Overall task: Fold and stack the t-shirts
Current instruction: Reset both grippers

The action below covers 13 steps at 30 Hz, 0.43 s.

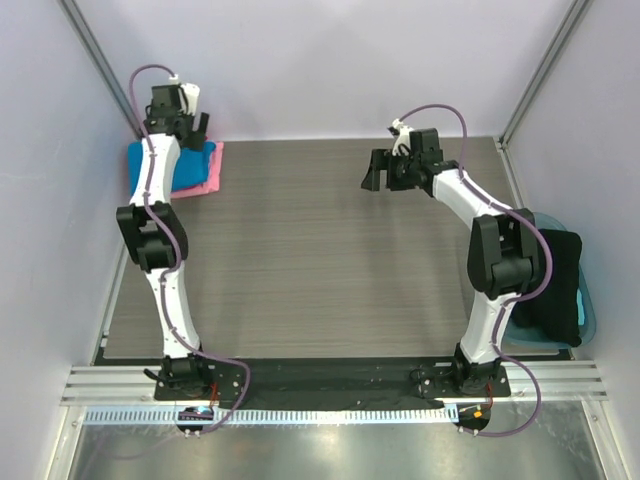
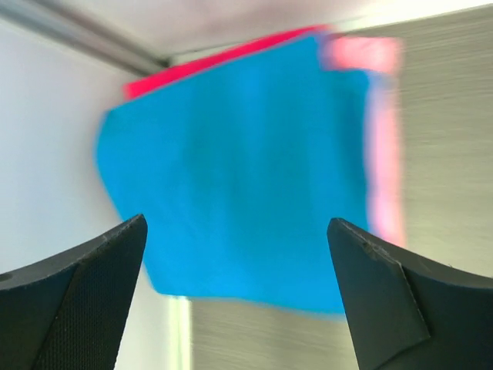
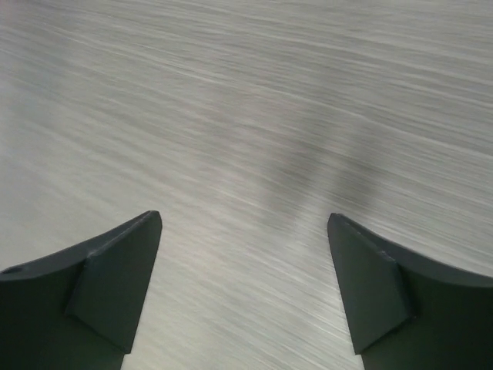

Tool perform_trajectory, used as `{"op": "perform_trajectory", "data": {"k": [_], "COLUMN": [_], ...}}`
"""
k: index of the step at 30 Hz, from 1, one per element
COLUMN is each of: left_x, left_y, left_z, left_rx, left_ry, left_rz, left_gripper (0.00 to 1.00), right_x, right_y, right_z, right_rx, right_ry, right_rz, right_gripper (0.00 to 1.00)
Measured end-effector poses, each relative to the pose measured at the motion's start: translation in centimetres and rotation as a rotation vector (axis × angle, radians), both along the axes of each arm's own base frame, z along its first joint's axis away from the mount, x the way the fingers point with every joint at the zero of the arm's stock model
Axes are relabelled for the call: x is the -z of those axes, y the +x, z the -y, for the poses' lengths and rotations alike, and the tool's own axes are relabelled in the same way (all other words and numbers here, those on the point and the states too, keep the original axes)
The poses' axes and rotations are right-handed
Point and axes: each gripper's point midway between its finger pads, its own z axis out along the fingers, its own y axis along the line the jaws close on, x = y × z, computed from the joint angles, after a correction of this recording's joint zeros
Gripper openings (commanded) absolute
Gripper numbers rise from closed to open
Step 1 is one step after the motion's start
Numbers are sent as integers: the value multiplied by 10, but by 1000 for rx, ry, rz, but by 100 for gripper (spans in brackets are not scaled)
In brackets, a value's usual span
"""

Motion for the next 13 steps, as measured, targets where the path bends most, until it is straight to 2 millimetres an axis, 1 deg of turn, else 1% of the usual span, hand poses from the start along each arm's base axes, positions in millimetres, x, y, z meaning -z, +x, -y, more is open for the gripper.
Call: {"op": "perform_trajectory", "data": {"k": [3,4,5,7,8,10,13], "left_x": [-25,-36,-44,-59,-63,-61,-41], "left_y": [-27,-37,-46,-63,-72,-87,-103], "left_z": [51,71,85,114,127,150,185], "left_rx": [69,96,116,155,176,210,260], "left_ry": [-78,-111,-146,-223,-263,-313,-384], "left_rz": [13,27,38,57,57,39,-29], "left_gripper": [100,100,100,100,100,100,100], "right_x": [-3,-8,-14,-25,-30,-40,-52], "right_y": [3,4,5,2,0,-4,-12], "right_z": [22,31,38,47,49,54,58], "right_rx": [100,149,188,243,261,289,312], "right_ry": [-116,-164,-201,-254,-271,-294,-322], "right_rz": [47,70,92,130,144,172,204], "right_gripper": [100,100,100,100,100,100,100]}}
